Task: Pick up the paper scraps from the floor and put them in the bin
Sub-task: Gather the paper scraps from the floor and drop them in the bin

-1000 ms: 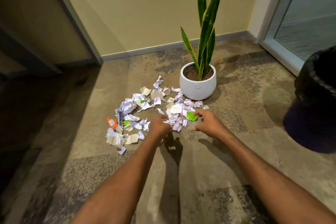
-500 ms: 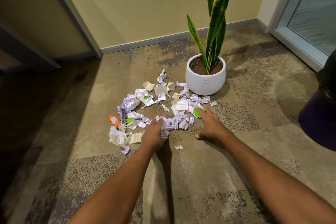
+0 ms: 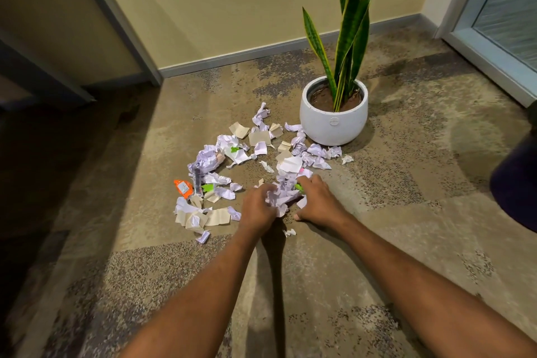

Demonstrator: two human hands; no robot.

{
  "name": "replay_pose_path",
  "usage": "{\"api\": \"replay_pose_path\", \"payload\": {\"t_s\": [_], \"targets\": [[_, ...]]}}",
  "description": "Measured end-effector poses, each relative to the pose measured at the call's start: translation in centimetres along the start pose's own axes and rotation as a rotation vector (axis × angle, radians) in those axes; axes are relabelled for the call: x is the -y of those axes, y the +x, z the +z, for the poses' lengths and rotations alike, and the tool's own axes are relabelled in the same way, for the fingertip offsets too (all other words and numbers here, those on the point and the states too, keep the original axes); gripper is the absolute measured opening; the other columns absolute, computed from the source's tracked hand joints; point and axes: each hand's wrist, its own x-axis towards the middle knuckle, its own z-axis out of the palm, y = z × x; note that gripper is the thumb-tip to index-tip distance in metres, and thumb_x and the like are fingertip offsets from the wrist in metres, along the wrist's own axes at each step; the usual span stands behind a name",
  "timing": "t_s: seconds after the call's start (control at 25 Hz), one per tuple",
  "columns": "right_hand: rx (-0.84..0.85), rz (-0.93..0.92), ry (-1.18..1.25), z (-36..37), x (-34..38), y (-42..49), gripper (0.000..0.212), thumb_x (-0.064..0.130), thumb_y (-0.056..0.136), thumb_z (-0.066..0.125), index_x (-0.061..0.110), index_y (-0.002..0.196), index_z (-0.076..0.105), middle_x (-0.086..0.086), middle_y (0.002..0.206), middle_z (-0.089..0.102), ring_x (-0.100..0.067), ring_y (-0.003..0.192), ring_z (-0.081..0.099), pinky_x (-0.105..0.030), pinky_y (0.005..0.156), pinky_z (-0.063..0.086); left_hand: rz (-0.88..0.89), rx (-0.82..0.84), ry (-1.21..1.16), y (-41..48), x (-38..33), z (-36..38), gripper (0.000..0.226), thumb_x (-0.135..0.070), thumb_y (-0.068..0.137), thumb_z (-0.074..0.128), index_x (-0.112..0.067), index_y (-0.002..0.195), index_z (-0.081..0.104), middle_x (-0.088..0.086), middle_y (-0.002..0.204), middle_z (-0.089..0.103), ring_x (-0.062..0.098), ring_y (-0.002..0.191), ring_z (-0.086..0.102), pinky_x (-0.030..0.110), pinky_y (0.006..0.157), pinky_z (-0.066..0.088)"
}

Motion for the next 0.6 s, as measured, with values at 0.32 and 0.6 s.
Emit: {"api": "replay_pose_path", "payload": {"t_s": [0.32,0.6], "targets": [[-0.045,0.081,0.394,0.2,1.0,-1.3,0.071,0.007,0.074,0.080,0.034,0.136,0.059,0.000,0.128,0.051,-0.015,0.103,0.059,-0.026,0.072,0.056,-0.249,0.047,-0.528,-1.0,-1.6,1.5,0.040,0.016,0.080,0.066,-0.017,0.102,0.072,0.013,0.101,0.077,0.025,0.088,0.069,0.047,0.079,0.061],[-0.104,0.112,0.556,-4.0,0.7,-2.7,0.062,0.011,0.057,0.076,0.041,0.110,0.065,0.014,0.101,0.068,-0.003,0.088,0.066,-0.016,0.056,0.051,-0.232,0.064,-0.654,-1.7,-6.0,1.7,0.039,0.012,0.087,0.064,-0.018,0.111,0.069,0.007,0.110,0.072,0.029,0.100,0.070,0.050,0.081,0.062]]}}
